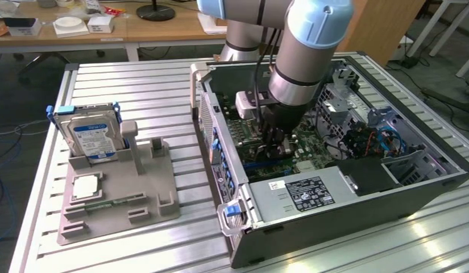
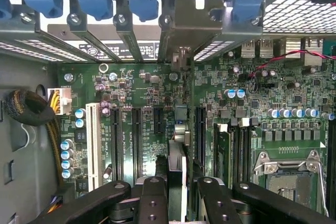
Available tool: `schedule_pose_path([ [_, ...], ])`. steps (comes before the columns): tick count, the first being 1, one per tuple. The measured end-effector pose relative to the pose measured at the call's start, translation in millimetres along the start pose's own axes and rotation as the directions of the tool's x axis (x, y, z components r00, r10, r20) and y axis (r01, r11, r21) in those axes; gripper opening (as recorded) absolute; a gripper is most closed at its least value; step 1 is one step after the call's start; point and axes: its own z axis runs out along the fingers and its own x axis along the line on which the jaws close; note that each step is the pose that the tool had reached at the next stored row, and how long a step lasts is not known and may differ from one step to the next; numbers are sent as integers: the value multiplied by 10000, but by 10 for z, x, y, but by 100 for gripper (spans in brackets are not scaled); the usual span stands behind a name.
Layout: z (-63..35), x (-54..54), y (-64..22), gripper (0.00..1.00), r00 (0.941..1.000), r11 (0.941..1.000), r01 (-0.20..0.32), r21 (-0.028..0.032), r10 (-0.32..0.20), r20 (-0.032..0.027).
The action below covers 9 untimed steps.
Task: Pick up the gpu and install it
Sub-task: 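Insert the gpu into the slot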
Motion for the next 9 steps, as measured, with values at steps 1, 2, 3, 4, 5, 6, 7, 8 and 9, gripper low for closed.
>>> schedule_pose_path([
  [1, 3, -2, 0, 27, 10000, 10000, 0, 0, 0, 0],
  [2, 6, -2, 0, 27, 10000, 10000, 1, -1, -1, 0],
  [3, 9, -2, -1, 27, 10000, 10000, 1, 0, -1, 1],
  [4, 12, -2, 0, 27, 10000, 10000, 1, 1, -1, 3],
  [5, 13, -2, 0, 27, 10000, 10000, 0, 0, 0, 1],
  [6, 14, -2, 0, 27, 10000, 10000, 0, 0, 0, 0],
  [7, 15, -2, 0, 27, 10000, 10000, 1, 0, -1, 0],
  [8, 15, -1, 0, 27, 10000, 10000, 0, 0, 0, 0],
  [9, 16, -2, 0, 27, 10000, 10000, 0, 0, 0, 1],
])
